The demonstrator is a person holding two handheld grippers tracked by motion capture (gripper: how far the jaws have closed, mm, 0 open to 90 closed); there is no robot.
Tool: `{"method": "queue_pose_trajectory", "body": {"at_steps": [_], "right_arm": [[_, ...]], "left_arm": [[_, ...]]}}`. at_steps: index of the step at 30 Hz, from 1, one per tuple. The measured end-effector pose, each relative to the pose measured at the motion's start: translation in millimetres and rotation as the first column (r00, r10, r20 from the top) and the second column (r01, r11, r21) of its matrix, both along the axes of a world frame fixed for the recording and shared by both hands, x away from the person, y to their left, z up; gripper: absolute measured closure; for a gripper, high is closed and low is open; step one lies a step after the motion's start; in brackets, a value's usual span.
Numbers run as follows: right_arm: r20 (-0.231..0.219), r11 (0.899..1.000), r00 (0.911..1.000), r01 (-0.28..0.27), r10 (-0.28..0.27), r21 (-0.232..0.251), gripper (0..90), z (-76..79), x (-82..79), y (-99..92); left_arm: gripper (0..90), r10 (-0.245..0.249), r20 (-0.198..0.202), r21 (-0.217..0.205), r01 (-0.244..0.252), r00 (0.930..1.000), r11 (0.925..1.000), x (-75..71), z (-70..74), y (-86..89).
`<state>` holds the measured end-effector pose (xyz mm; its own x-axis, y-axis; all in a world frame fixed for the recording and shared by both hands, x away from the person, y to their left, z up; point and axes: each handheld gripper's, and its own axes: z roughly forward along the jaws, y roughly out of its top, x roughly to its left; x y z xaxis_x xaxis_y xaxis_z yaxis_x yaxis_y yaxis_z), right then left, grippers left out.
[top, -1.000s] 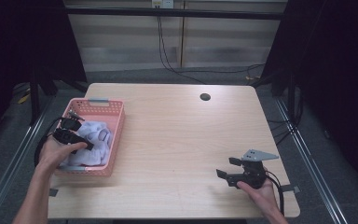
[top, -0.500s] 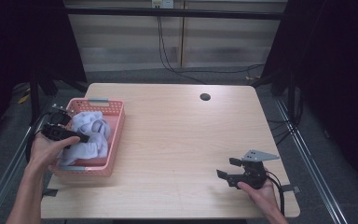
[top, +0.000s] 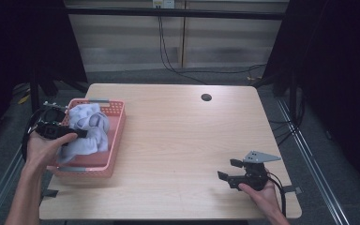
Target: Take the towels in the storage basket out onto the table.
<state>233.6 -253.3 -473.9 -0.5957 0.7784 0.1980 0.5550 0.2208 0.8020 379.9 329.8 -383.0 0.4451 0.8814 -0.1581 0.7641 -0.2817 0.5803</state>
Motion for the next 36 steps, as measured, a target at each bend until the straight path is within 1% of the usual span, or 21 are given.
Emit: {"method": "queue_pose_trajectory", "body": {"at_steps": [1,2,3,6,7,10,11,12,13,20,21,22,26,27,29,32,33,36], "right_arm": [[-0.003,1.0,1.0,0.001,-0.001,0.0,23.8,0.0,0.0,0.1],[-0.003,1.0,1.0,0.001,-0.001,-0.001,23.8,-0.1,0.0,0.2],[-0.003,1.0,1.0,0.001,-0.001,-0.001,23.8,0.0,-0.1,0.3],[-0.003,1.0,1.0,-0.001,0.001,-0.004,24.1,-0.1,0.1,0.2],[-0.005,1.0,1.0,0.001,-0.001,-0.004,24.1,-0.1,0.3,0.3],[-0.002,1.0,1.0,-0.001,0.001,-0.002,24.1,-0.1,0.8,-0.3],[-0.002,1.0,1.0,0.0,0.0,0.0,24.1,0.1,0.6,-0.4],[-0.002,1.0,1.0,0.001,-0.001,0.003,24.0,0.2,0.5,-0.3],[-0.001,1.0,1.0,0.0,0.0,0.003,24.0,0.2,0.3,-0.3],[-0.002,1.0,1.0,-0.003,0.003,-0.003,23.7,-0.2,1.1,-0.6],[-0.002,1.0,1.0,-0.001,0.001,-0.002,23.7,-0.2,1.1,-0.7],[-0.001,1.0,1.0,0.002,-0.002,0.0,23.7,-0.1,1.2,-0.9],[-0.001,1.0,1.0,0.004,-0.004,0.005,23.5,-0.1,1.7,-1.5],[0.0,1.0,1.0,0.004,-0.004,0.006,23.5,-0.1,1.7,-1.5],[0.0,1.0,1.0,0.002,-0.002,0.007,23.5,-0.1,1.6,-1.5],[0.002,1.0,1.0,-0.001,0.001,0.004,23.5,-0.1,1.5,-1.7],[0.003,1.0,1.0,-0.003,0.003,0.005,23.4,-0.1,1.4,-1.7],[0.002,1.0,1.0,-0.005,0.005,0.005,23.4,-0.2,1.5,-1.6]], "left_arm": [[50.0,-0.001,0.01,-0.003,0.001,0.9999,1.0,-0.3,0.7,1.4],[50.0,-0.001,0.01,-0.003,0.001,0.9999,1.0,-0.3,0.7,1.4],[50.0,0.008,0.022,-0.005,-0.008,0.9997,1.0,-1.6,3.4,3.6],[49.8,0.003,0.033,-0.009,-0.003,0.9995,1.0,-3.8,7.8,5.5],[49.8,0.013,0.041,-0.016,-0.012,0.9991,0.9998,-4.5,9.0,5.6],[49.4,-0.001,0.04,-0.021,0.001,0.9992,0.9998,-5.4,11.8,7.0],[49.3,0.009,0.05,-0.017,-0.009,0.9987,0.9998,-6.7,14.3,6.9],[49.3,0.009,0.05,-0.017,-0.009,0.9987,0.9998,-6.7,14.3,6.9],[49.3,0.009,0.06,-0.026,-0.007,0.9982,0.9996,-7.7,17.4,8.2],[49.2,0.008,0.093,-0.021,-0.006,0.9956,0.9998,-12.0,30.0,8.3],[49.2,0.008,0.093,-0.021,-0.006,0.9956,0.9998,-12.0,30.0,8.3],[49.2,0.008,0.105,-0.024,-0.005,0.9945,0.9997,-13.2,33.7,7.4],[49.2,0.013,0.121,-0.02,-0.01,0.9926,0.9998,-14.5,39.0,5.7],[49.1,0.018,0.128,-0.029,-0.015,0.9916,0.9995,-15.7,40.5,4.7],[49.1,0.009,0.144,-0.028,-0.005,0.9895,0.9996,-18.5,44.8,2.6],[49.1,0.002,0.147,-0.027,0.002,0.9891,0.9996,-21.0,47.0,-0.8],[49.0,-0.003,0.155,-0.028,0.007,0.9879,0.9996,-22.2,48.0,-2.4],[49.0,-0.012,0.172,-0.044,0.02,0.985,0.9988,-26.8,52.1,-7.8]]}}
